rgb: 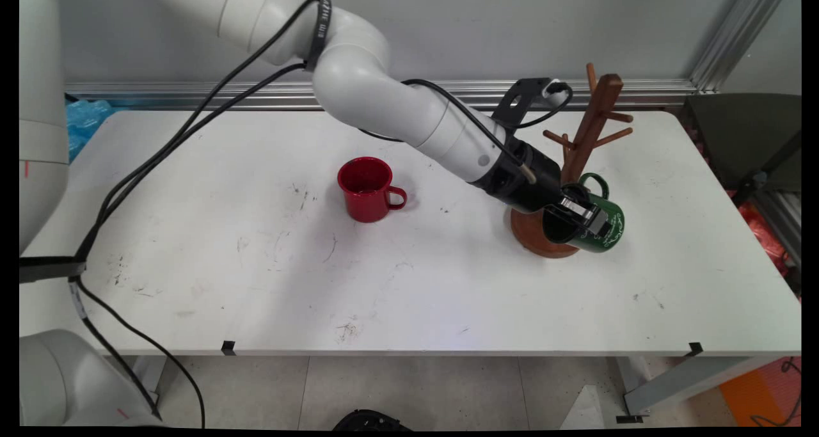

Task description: Place the picked object on the table

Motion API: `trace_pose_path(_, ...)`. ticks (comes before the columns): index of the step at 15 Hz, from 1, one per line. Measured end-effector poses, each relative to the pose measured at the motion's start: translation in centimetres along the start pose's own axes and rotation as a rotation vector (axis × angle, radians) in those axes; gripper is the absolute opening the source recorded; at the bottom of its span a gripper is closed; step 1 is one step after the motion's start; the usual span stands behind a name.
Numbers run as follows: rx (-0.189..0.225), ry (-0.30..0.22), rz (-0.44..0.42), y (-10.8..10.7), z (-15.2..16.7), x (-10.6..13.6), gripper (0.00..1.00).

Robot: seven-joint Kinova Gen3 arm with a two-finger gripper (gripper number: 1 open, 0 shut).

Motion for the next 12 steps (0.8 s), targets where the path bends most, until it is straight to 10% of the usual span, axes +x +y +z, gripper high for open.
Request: trace_pose_path(12,-0.016,-0.006,0.042,2.1,-2.9,-1.2,0.00)
